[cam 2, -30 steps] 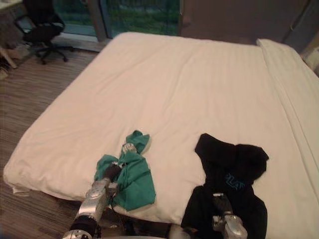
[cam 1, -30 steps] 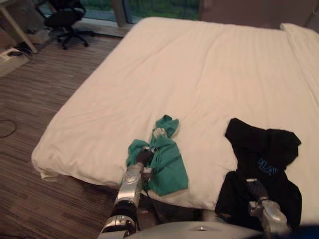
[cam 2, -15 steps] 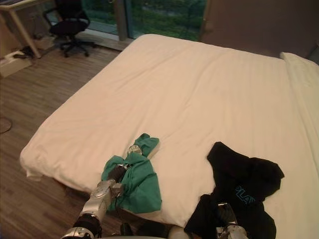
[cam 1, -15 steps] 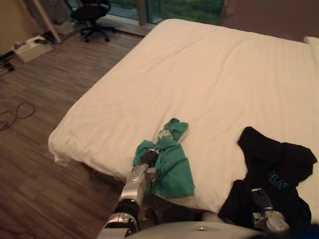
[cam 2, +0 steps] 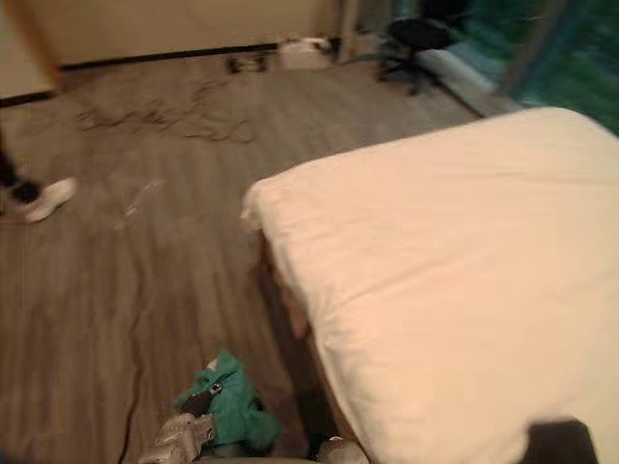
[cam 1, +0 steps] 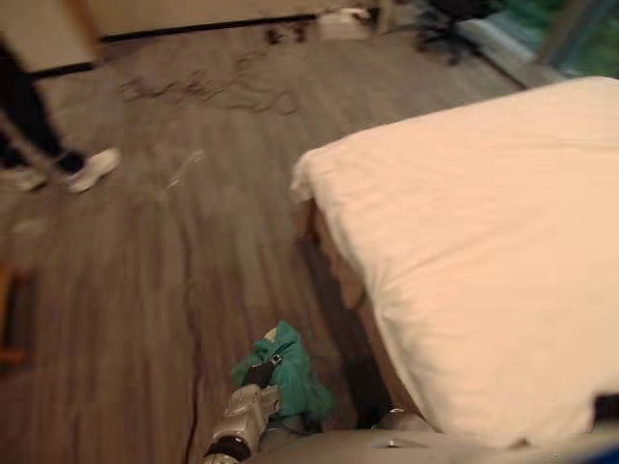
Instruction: Tidy the bed and pick cloth on bed and put in laundry
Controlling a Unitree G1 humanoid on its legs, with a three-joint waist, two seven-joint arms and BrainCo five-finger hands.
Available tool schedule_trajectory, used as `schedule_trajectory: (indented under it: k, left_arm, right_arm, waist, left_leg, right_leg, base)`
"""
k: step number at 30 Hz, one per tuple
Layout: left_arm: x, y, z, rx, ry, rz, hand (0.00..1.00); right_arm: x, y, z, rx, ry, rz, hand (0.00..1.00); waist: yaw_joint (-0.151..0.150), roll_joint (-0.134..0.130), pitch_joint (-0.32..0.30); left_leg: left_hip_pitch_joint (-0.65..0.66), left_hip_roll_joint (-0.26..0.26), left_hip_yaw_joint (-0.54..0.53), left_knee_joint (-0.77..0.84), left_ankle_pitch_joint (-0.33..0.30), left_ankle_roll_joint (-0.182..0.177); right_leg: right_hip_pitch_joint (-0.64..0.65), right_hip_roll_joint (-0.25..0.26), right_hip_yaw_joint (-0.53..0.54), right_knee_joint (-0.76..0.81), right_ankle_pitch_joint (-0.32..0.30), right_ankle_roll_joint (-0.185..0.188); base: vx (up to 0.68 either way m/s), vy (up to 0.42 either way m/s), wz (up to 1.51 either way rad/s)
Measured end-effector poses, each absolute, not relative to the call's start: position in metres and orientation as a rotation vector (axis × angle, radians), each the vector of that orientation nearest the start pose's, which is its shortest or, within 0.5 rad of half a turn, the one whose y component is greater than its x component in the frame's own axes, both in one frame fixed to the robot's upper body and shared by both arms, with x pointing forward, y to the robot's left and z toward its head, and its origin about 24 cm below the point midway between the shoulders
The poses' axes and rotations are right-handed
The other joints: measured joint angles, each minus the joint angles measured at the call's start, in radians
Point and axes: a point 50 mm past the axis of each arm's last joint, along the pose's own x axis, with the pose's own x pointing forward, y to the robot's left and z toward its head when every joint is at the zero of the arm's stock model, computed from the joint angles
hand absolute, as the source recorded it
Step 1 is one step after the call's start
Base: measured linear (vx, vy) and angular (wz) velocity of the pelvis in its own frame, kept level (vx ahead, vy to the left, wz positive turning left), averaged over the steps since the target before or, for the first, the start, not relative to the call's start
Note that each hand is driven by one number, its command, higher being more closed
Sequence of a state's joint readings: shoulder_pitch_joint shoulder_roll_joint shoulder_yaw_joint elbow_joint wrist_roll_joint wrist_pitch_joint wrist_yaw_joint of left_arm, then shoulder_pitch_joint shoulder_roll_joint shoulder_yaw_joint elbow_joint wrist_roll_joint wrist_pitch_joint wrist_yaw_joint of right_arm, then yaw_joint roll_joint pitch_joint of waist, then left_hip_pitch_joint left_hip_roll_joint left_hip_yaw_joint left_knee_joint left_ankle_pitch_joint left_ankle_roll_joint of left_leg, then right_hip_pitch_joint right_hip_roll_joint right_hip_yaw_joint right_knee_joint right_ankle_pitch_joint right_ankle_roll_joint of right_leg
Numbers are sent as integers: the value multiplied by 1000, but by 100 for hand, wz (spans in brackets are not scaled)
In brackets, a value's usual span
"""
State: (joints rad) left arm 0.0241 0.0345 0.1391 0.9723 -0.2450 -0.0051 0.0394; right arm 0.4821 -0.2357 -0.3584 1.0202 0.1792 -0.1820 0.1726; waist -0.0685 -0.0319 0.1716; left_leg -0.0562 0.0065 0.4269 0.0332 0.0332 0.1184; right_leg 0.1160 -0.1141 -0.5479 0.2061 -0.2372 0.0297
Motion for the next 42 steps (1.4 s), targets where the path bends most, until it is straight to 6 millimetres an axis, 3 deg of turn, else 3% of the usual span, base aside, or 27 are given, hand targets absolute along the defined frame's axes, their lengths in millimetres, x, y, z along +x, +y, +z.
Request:
schedule_trajectory:
  k: [2, 4, 5, 6, 7, 8, 9, 10, 13, 14, 15, 16, 18, 20, 22, 23, 26, 27, 31, 34, 37, 39, 42]
  left_arm:
    - [133, 188, -148, -236, 956, 294, 100]
    - [127, 191, -149, -237, 965, 291, 100]
    - [121, 195, -151, -234, 982, 302, 100]
    - [120, 201, -150, -223, 980, 308, 100]
    - [122, 206, -149, -208, 975, 302, 100]
    - [118, 201, -151, -226, 986, 284, 100]
    - [118, 202, -151, -222, 990, 281, 100]
    - [116, 198, -153, -221, 1003, 252, 100]
    - [113, 197, -155, -218, 1025, 241, 100]
    - [110, 199, -156, -204, 1047, 234, 100]
    - [104, 198, -157, -203, 1069, 223, 100]
    - [103, 201, -158, -196, 1077, 223, 100]
    - [98, 208, -158, -176, 1108, 226, 100]
    - [100, 209, -158, -163, 1109, 218, 100]
    - [102, 210, -157, -157, 1104, 214, 100]
    - [102, 206, -158, -165, 1107, 211, 100]
    - [98, 206, -158, -184, 1099, 238, 100]
    - [97, 205, -158, -194, 1083, 234, 100]
    - [97, 205, -158, -196, 1083, 236, 100]
    - [99, 205, -157, -236, 1058, 266, 100]
    - [103, 206, -155, -315, 998, 319, 100]
    - [113, 207, -151, -381, 912, 354, 100]
    - [129, 204, -143, -440, 792, 360, 100]
  right_arm:
    - [-84, -288, -135, 120, 1290, -566, 100]
    - [-99, -293, -132, 118, 1368, -582, 100]
    - [-104, -293, -131, 116, 1386, -584, 100]
    - [-105, -290, -132, 125, 1386, -585, 100]
    - [-106, -287, -133, 136, 1384, -588, 100]
    - [-113, -298, -126, 119, 1389, -629, 100]
    - [-116, -299, -125, 122, 1394, -644, 100]
    - [-123, -303, -121, 112, 1409, -661, 100]
    - [-128, -302, -120, 132, 1408, -695, 100]
    - [-129, -300, -121, 137, 1413, -694, 100]
    - [-130, -297, -122, 150, 1415, -684, 100]
    - [-130, -294, -123, 159, 1415, -679, 100]
    - [-131, -283, -127, 194, 1419, -669, 100]
    - [-133, -278, -128, 220, 1428, -656, 100]
    - [-137, -276, -127, 241, 1428, -633, 100]
    - [-141, -274, -126, 258, 1437, -622, 100]
    - [-145, -270, -126, 288, 1454, -600, 100]
    - [-141, -278, -126, 277, 1477, -614, 100]
    - [-141, -278, -126, 277, 1476, -615, 100]
    - [-132, -283, -126, 267, 1425, -627, 100]
    - [-122, -283, -127, 300, 1332, -681, 100]
    - [-123, -279, -128, 364, 1274, -792, 100]
    - [-129, -279, -126, 418, 1210, -939, 100]
  waist:
    - [10, -1, -1]
    - [26, 8, 1]
    - [20, -5, -5]
    - [20, -39, -14]
    - [34, -38, 0]
    - [34, 11, -3]
    - [28, -8, -7]
    - [23, -9, -8]
    - [17, 1, -4]
    - [16, 1, -5]
    - [12, 4, -4]
    - [7, 3, -5]
    - [-9, 9, -4]
    - [-22, 6, -5]
    - [-21, -17, -3]
    - [-25, -11, 0]
    - [-18, -11, 3]
    - [5, -5, 0]
    - [3, -6, 0]
    - [2, 9, -11]
    - [-23, 19, -12]
    - [-30, 20, -12]
    - [-30, 33, -9]
  left_leg:
    - [24, -61, -111, -72, 22, -21]
    - [40, -89, -133, -101, -10, -43]
    - [41, -98, -71, -78, -90, -110]
    - [26, -90, -7, -13, -156, -117]
    - [-20, -30, 0, 161, -161, 19]
    - [-5, 28, -105, 141, -108, -78]
    - [13, -3, -123, 126, -93, -71]
    - [70, -48, -147, 10, -51, -64]
    - [112, -78, -193, -100, -12, -57]
    - [127, -79, -208, -119, -11, -59]
    - [140, -72, -249, -129, 14, -59]
    - [142, -66, -262, -130, 19, -64]
    - [131, -50, -327, -134, 39, -76]
    - [116, -58, -363, -135, 55, -80]
    - [101, -98, -373, -137, 67, -78]
    - [105, -97, -381, -138, 65, -74]
    - [110, -86, -375, -138, 64, -73]
    - [117, -93, -356, -139, 73, -66]
    - [116, -92, -352, -139, 71, -65]
    - [91, -71, -291, -138, 59, -59]
    - [74, -54, -234, -137, 49, -60]
    - [67, -35, -127, -112, 17, -66]
    - [31, -24, -70, -32, -29, -71]
  right_leg:
    - [8, 12, 46, -2, -8, -1]
    - [29, 5, 42, 1, -18, 16]
    - [52, -12, 47, -50, 6, 25]
    - [63, -42, 29, -76, 29, 19]
    - [67, -74, 13, -31, 25, 32]
    - [76, -55, 12, 17, 3, 53]
    - [88, -78, 23, 22, -19, 53]
    - [99, -105, 16, 33, -11, 66]
    - [57, -150, -4, 177, -6, 74]
    - [21, -176, -7, 289, 9, 58]
    - [-14, -164, 34, 360, 3, 44]
    - [-23, -143, 70, 358, -14, 56]
    - [-40, -34, 200, 251, -56, 56]
    - [-37, 21, 282, 134, -54, 54]
    - [-31, 6, 314, 58, -26, 15]
    - [-22, 4, 297, 62, -28, 8]
    - [-4, 11, 276, 41, -30, 14]
    - [15, 15, 312, -8, 7, 23]
    - [14, 15, 313, -11, 7, 22]
    - [-4, 30, 334, -54, 37, 11]
    - [-5, 40, 337, -101, 82, 10]
    - [-1, 32, 332, -103, 84, 9]
    - [7, 16, 308, -103, 77, 20]
  base:
    - [102, -1, 179]
    - [56, 48, 100]
    - [6, 81, 38]
    - [43, 64, 29]
    - [58, 50, 14]
    - [38, 66, 13]
    - [17, 124, 40]
    - [-2, 114, 56]
    - [-9, 49, 57]
    - [16, 62, 57]
    - [21, 51, 54]
    - [27, 10, 57]
    - [9, -48, 70]
    - [7, -73, 65]
    - [-6, -65, 43]
    - [-8, -73, 29]
    - [-2, -73, 11]
    - [3, -35, 1]
    - [0, 0, -2]
    - [11, -8, -35]
    - [29, -11, -26]
    - [36, 2, 2]
    - [78, 29, 25]
